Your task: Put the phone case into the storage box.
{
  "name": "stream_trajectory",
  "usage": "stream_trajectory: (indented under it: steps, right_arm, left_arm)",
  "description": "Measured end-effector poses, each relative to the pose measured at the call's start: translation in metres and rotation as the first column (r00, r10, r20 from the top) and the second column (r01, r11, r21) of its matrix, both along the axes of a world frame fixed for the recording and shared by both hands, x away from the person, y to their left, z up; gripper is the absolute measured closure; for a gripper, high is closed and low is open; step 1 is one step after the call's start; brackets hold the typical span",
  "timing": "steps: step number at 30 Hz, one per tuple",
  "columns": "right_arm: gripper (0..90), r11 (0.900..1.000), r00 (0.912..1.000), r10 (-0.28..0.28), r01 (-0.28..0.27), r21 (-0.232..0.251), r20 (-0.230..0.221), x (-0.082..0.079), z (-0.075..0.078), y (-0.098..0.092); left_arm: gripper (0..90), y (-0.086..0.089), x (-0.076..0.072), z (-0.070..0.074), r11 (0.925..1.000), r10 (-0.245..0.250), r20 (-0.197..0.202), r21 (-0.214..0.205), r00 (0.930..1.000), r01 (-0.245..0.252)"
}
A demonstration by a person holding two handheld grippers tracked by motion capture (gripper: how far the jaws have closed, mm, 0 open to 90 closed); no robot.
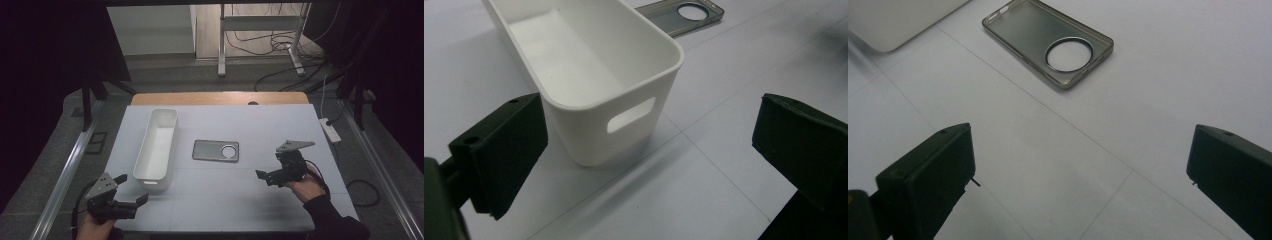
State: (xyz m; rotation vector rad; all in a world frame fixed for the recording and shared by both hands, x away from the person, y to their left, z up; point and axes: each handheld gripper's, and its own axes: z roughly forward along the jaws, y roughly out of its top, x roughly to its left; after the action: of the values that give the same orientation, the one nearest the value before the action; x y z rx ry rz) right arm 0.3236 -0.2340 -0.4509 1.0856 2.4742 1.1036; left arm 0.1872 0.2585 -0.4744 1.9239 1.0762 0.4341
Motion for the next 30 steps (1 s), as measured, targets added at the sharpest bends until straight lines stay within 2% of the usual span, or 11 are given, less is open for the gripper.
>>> stream_trajectory:
  steps: [8, 12, 30]
  right_arm:
    - [0.0, 0.9999, 0.9999, 0.01, -0.01, -0.006, -0.004, 0.01, -0.001, 0.009]
    - [0.0, 0.9997, 0.9997, 0.017, -0.018, -0.017, -0.02, 0.016, -0.002, 0.017]
    - [0.0, 0.9984, 0.9992, 0.035, -0.036, -0.043, -0.021, 0.04, -0.006, 0.041]
  left_arm:
    - [2.2, 0.0, 0.001, 0.0, 1.0, -0.002, -0.003, -0.002, 1.0, 0.002]
    - [2.2, 0.0, 0.001, 0.0, 1.0, 0.001, -0.005, -0.002, 1.0, -0.001]
    - [2.2, 0.0, 0.001, 0.0, 1.0, -0.004, -0.005, -0.004, 1.0, 0.004]
